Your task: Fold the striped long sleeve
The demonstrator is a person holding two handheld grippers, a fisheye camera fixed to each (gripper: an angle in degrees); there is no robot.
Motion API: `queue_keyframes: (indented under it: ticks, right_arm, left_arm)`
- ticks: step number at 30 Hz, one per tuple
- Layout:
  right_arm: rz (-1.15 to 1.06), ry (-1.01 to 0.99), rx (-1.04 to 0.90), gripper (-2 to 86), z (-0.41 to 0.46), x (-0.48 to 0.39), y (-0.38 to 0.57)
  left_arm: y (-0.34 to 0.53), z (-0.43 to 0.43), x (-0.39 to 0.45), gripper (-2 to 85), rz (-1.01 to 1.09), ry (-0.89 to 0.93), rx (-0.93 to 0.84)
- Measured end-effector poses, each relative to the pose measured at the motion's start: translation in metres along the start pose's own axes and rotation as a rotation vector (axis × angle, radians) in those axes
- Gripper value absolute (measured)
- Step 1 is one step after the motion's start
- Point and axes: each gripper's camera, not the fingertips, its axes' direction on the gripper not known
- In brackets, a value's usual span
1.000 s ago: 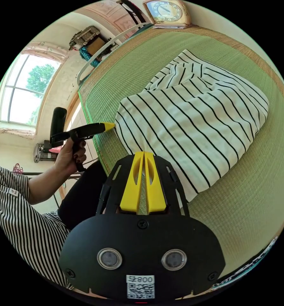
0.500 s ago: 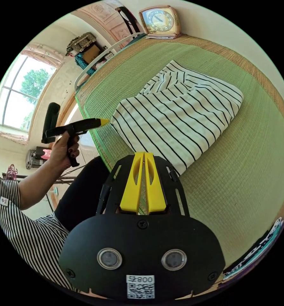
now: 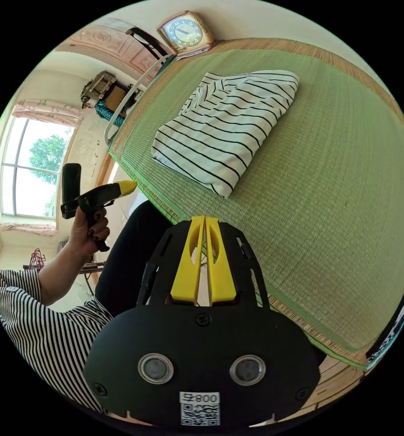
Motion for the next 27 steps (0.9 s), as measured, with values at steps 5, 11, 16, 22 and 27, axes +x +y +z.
queue_keyframes:
  ticks: [5,11,16,22,27]
  right_arm:
    - [0.085,-0.128,0.048,0.9,-0.017,0.037,0.032]
    - [0.148,-0.234,0.106,2.4,-0.033,0.07,0.055]
    - [0.214,-0.322,0.15,3.5,-0.043,0.101,0.068]
    - [0.273,-0.423,0.184,5.8,-0.051,0.138,0.067]
    - [0.321,-0.525,0.181,8.0,-0.044,0.166,0.052]
  left_arm:
    - [0.018,0.04,0.011,4.4,-0.008,0.038,-0.107]
    - [0.001,0.086,0.012,7.3,-0.057,0.036,-0.151]
    - [-0.021,0.12,0.002,7.4,-0.11,0.006,-0.175]
    - [-0.033,0.133,-0.018,4.1,-0.186,0.06,-0.16]
    - [-0.031,0.127,-0.027,2.0,-0.202,0.099,-0.148]
